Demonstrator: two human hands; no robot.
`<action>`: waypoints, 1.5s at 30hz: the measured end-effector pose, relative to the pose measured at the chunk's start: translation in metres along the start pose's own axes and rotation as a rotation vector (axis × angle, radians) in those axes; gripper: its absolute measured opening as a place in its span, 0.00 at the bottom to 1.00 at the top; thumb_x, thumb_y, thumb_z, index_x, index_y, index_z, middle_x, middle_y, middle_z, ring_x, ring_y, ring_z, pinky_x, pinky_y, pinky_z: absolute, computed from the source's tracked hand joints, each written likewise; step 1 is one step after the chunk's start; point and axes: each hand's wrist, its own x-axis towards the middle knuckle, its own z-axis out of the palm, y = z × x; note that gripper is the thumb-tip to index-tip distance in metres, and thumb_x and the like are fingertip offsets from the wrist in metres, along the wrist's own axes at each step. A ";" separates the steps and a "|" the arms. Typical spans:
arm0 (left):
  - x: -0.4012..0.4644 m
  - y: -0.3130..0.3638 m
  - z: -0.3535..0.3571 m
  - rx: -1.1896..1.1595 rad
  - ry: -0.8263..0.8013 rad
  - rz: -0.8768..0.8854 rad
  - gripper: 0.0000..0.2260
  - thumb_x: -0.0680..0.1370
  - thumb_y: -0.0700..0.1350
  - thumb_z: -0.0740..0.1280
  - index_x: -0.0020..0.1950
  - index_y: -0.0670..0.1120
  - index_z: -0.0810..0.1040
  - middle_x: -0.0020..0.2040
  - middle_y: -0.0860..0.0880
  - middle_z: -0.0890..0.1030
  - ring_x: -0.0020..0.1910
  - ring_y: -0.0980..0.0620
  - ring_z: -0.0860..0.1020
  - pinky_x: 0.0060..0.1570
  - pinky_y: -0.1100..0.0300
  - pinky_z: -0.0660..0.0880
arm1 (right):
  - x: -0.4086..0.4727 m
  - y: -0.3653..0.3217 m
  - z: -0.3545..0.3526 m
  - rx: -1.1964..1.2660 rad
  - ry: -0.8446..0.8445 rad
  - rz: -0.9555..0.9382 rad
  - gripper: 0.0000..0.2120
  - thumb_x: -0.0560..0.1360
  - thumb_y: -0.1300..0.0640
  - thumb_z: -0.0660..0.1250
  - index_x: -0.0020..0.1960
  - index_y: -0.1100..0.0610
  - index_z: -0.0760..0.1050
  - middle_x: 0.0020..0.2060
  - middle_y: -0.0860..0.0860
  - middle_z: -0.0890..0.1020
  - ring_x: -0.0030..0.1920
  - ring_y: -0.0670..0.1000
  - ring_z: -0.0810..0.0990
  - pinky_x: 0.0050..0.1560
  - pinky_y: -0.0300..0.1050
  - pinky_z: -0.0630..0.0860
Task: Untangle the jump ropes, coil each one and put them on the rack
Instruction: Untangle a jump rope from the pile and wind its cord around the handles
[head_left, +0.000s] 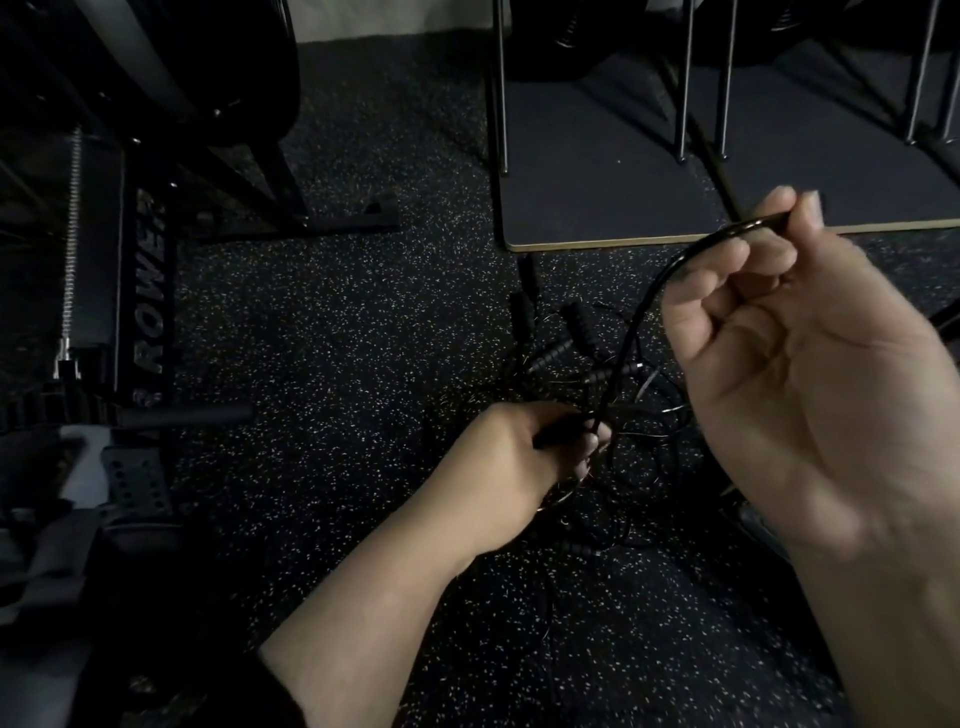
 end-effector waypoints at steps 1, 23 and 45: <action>0.000 0.001 0.001 0.031 0.014 0.000 0.07 0.83 0.49 0.67 0.53 0.56 0.85 0.40 0.57 0.84 0.46 0.52 0.83 0.49 0.63 0.75 | 0.001 0.000 -0.002 0.011 -0.003 -0.005 0.14 0.83 0.55 0.62 0.44 0.57 0.82 0.33 0.47 0.78 0.39 0.45 0.82 0.46 0.39 0.80; -0.010 0.016 -0.025 -0.254 0.239 0.075 0.08 0.80 0.45 0.71 0.53 0.57 0.87 0.35 0.53 0.77 0.33 0.51 0.67 0.33 0.53 0.62 | 0.002 0.032 -0.025 -1.361 -0.021 -0.129 0.11 0.81 0.49 0.66 0.43 0.50 0.83 0.36 0.44 0.86 0.37 0.40 0.83 0.39 0.29 0.74; 0.005 -0.009 -0.014 0.199 0.158 -0.007 0.16 0.83 0.53 0.65 0.39 0.47 0.78 0.30 0.52 0.76 0.29 0.57 0.72 0.31 0.63 0.66 | 0.007 0.015 -0.005 -0.697 0.000 -0.401 0.18 0.84 0.54 0.62 0.39 0.49 0.85 0.38 0.48 0.85 0.38 0.49 0.83 0.45 0.50 0.81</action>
